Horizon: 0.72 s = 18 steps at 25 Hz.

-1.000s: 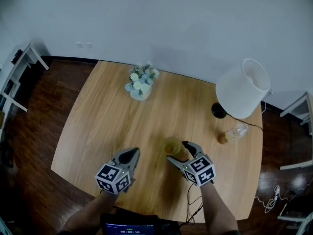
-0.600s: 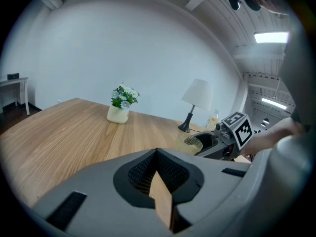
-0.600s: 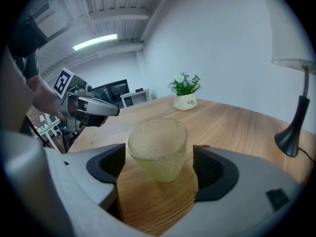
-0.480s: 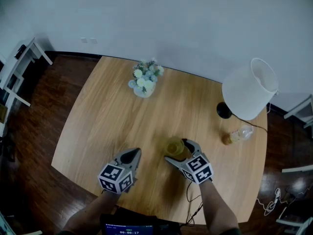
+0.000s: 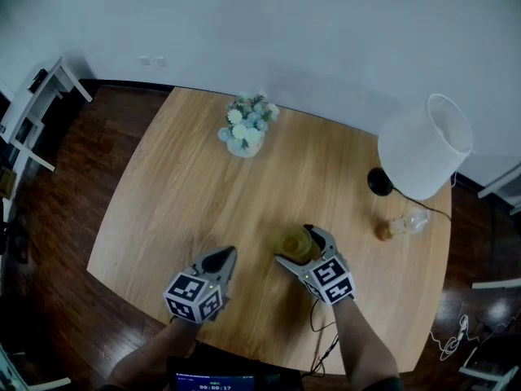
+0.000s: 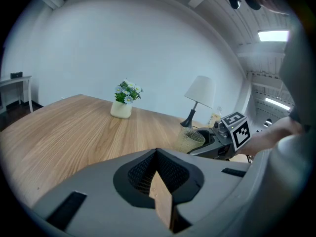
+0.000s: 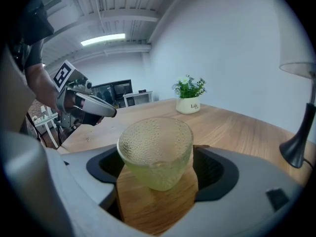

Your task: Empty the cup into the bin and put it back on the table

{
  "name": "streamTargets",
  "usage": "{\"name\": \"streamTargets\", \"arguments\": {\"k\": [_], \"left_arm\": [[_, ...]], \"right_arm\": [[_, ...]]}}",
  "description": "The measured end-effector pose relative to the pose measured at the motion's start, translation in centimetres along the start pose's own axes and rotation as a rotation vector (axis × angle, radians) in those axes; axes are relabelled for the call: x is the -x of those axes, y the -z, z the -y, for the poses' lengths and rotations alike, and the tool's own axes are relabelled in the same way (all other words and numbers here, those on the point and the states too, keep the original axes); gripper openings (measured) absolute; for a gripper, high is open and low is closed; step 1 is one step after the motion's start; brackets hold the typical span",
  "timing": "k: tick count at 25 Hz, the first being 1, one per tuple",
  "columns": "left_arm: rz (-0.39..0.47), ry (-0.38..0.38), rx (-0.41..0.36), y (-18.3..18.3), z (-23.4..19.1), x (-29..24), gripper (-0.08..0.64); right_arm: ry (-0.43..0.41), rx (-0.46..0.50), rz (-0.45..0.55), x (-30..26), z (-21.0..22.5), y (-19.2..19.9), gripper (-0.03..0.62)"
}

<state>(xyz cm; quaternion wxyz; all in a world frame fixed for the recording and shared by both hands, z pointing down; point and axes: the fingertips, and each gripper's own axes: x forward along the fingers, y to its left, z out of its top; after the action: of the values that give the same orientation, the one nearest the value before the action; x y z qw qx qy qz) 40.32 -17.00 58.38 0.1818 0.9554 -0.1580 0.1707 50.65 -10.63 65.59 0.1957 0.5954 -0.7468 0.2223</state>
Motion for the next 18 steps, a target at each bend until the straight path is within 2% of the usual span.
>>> {"name": "streamTargets", "arguments": {"k": [8, 11, 18], "left_arm": [[-0.009, 0.001, -0.005, 0.5, 0.3, -0.1, -0.009], [-0.004, 0.002, -0.004, 0.5, 0.2, -0.1, -0.009], [0.005, -0.002, -0.01, -0.2, 0.1, 0.4, -0.009]], "right_arm": [[-0.005, 0.004, 0.018, -0.3, 0.0, -0.3, 0.437], [0.005, 0.018, 0.026, -0.5, 0.1, -0.5, 0.402], [0.009, 0.023, 0.037, -0.1, -0.1, -1.1, 0.396]]}}
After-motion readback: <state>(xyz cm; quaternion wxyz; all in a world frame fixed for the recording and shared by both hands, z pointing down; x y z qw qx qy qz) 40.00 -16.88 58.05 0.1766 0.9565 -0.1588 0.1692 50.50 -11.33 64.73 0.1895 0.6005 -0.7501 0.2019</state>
